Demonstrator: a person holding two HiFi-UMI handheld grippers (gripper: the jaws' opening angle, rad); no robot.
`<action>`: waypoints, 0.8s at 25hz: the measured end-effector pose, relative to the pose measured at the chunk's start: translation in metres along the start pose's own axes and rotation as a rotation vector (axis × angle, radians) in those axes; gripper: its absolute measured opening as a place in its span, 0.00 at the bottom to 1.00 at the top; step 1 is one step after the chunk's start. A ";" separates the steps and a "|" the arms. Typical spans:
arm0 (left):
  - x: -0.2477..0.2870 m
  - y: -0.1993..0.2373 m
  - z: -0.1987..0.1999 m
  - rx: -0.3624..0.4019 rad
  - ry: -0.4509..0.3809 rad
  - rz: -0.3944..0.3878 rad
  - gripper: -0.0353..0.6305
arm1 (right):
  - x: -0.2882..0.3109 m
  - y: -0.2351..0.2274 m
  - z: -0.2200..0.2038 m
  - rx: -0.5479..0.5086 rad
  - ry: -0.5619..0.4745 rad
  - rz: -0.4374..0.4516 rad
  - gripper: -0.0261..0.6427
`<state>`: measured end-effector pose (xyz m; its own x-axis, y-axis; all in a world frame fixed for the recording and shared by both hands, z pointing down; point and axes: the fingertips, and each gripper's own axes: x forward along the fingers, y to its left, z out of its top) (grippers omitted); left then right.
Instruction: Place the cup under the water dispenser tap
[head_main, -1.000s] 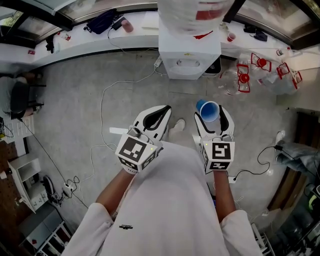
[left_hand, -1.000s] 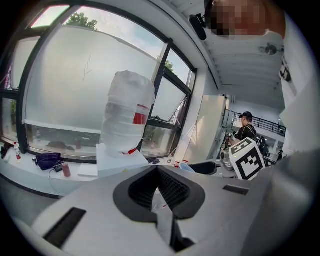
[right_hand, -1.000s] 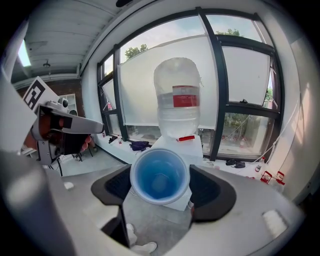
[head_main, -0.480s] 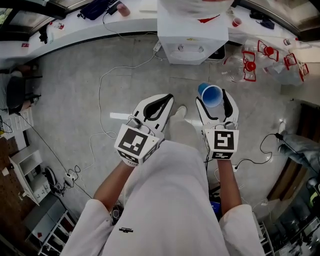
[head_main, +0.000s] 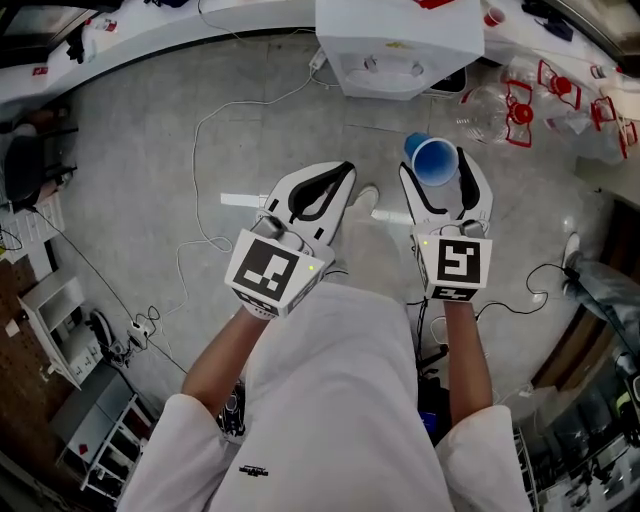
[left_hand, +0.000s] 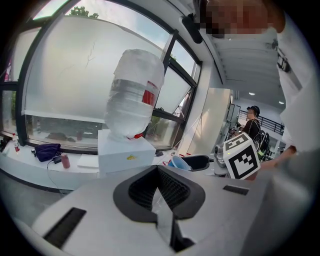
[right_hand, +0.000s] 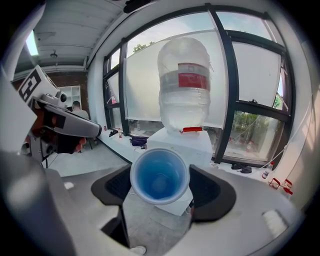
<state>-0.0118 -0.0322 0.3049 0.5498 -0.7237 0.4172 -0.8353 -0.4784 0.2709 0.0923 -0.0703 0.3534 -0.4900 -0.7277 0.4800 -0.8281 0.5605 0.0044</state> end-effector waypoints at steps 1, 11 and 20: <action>0.003 0.002 -0.003 -0.004 0.005 0.003 0.05 | 0.004 -0.001 -0.003 -0.004 0.001 0.000 0.59; 0.038 0.015 -0.034 -0.032 0.032 0.007 0.05 | 0.046 -0.020 -0.034 -0.012 0.010 -0.005 0.59; 0.062 0.029 -0.064 -0.042 0.075 -0.002 0.05 | 0.086 -0.027 -0.070 -0.026 0.040 -0.005 0.59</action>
<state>-0.0019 -0.0589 0.3938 0.5507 -0.6826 0.4804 -0.8347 -0.4572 0.3070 0.0922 -0.1201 0.4561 -0.4743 -0.7142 0.5147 -0.8227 0.5677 0.0297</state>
